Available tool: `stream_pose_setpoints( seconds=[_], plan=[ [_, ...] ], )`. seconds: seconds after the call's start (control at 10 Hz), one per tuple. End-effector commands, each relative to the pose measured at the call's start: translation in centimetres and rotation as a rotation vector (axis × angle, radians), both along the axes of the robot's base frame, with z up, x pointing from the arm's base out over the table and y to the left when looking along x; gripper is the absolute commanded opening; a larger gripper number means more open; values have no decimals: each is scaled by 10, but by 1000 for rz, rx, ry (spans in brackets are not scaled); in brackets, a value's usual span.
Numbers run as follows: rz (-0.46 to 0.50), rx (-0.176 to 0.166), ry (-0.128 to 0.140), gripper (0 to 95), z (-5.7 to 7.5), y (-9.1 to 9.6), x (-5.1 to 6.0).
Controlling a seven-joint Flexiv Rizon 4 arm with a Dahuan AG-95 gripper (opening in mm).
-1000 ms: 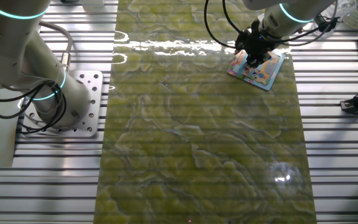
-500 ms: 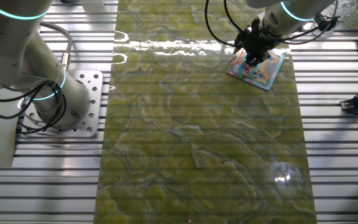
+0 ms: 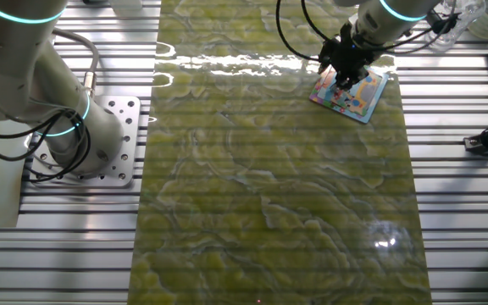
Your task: Assemble one piece of a puzzle
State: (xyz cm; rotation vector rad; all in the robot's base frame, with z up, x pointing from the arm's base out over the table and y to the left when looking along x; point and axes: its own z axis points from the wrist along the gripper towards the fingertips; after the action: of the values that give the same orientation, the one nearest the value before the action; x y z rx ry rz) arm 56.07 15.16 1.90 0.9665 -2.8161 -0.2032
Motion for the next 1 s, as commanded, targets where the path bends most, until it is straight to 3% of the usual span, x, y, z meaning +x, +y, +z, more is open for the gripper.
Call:
stream_pose_setpoints(
  seconds=[0.1,0.4,1.0],
  plan=[
    [7,-5,3,380,0,-2,1],
    [-15,1,47,380,1,-3,-1],
    [-8,-3,38,380,1,-9,-4]
  ],
)
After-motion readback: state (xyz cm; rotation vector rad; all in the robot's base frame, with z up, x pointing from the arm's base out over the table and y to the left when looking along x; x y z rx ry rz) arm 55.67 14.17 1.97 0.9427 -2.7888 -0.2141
